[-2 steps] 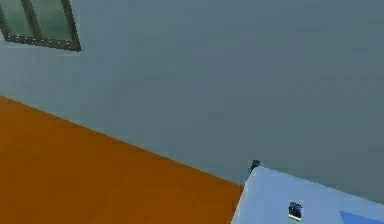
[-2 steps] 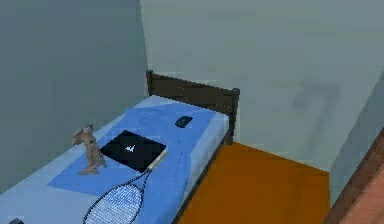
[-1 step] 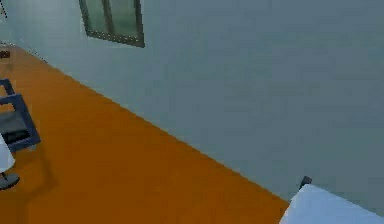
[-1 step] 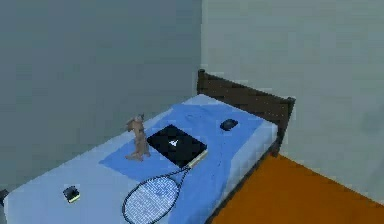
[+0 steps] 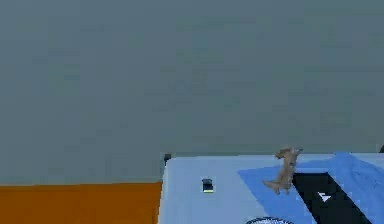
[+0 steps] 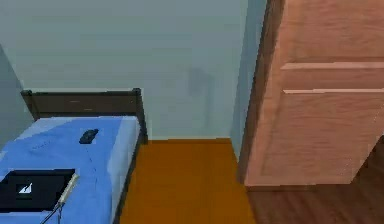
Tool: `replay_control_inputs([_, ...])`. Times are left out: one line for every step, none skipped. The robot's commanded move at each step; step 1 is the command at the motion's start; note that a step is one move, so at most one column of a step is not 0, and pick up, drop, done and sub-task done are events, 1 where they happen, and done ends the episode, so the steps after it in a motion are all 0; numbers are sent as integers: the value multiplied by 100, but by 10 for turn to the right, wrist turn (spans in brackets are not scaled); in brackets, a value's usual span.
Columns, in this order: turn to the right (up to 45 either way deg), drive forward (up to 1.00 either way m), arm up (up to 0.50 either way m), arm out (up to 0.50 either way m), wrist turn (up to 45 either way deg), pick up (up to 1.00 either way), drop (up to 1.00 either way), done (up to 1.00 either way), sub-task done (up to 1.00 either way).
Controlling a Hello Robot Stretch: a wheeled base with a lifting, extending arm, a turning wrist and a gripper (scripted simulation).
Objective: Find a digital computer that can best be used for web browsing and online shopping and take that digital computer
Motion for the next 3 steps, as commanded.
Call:
replay_control_inputs([450, 0, 0, 0, 0, 0, 0, 0, 0])
replay_control_inputs([150, 0, 0, 0, 0, 0, 0, 0, 0])
replay_control_inputs([0, 30, 0, 0, 0, 0, 0, 0, 0])
